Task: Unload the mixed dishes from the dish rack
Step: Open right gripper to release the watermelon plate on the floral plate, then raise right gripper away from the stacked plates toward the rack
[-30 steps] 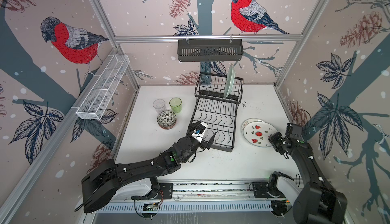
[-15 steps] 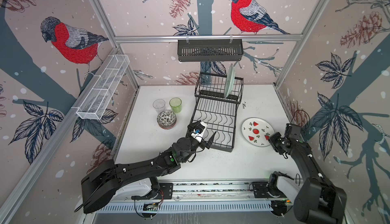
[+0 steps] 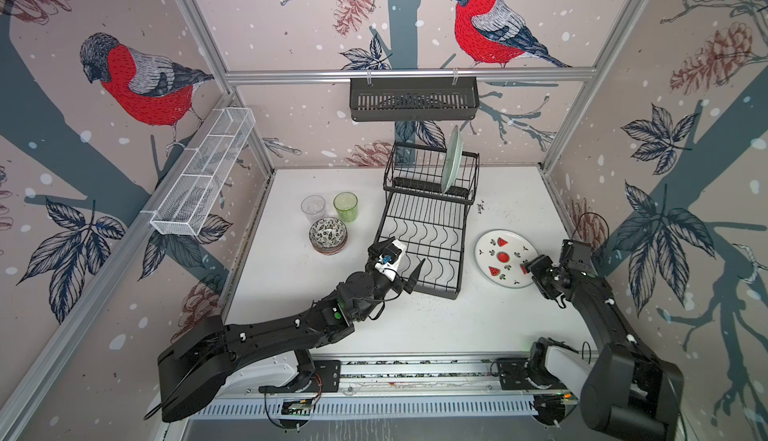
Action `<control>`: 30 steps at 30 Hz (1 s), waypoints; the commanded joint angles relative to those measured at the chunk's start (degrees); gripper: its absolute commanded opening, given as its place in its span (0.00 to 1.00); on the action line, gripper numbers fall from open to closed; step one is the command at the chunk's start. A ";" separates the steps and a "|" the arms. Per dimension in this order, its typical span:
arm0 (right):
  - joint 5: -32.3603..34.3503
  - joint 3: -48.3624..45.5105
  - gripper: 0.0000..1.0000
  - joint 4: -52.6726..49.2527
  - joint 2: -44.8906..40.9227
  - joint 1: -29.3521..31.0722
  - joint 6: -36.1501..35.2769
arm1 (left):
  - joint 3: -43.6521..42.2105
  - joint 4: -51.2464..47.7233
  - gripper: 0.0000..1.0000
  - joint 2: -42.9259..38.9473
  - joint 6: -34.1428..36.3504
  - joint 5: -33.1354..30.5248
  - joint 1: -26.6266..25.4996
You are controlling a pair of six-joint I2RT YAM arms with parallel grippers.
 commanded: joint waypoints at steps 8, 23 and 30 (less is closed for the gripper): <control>1.30 1.50 0.92 2.61 3.22 3.03 0.83 | -0.43 2.96 0.97 -1.06 -0.85 -0.66 0.07; 3.73 4.93 1.00 3.23 7.57 5.98 0.80 | -0.44 3.08 0.97 -1.18 -1.02 -1.00 0.03; 3.15 6.03 1.00 2.91 8.94 6.25 -0.34 | -0.18 2.90 0.97 -0.57 -1.20 -0.96 0.07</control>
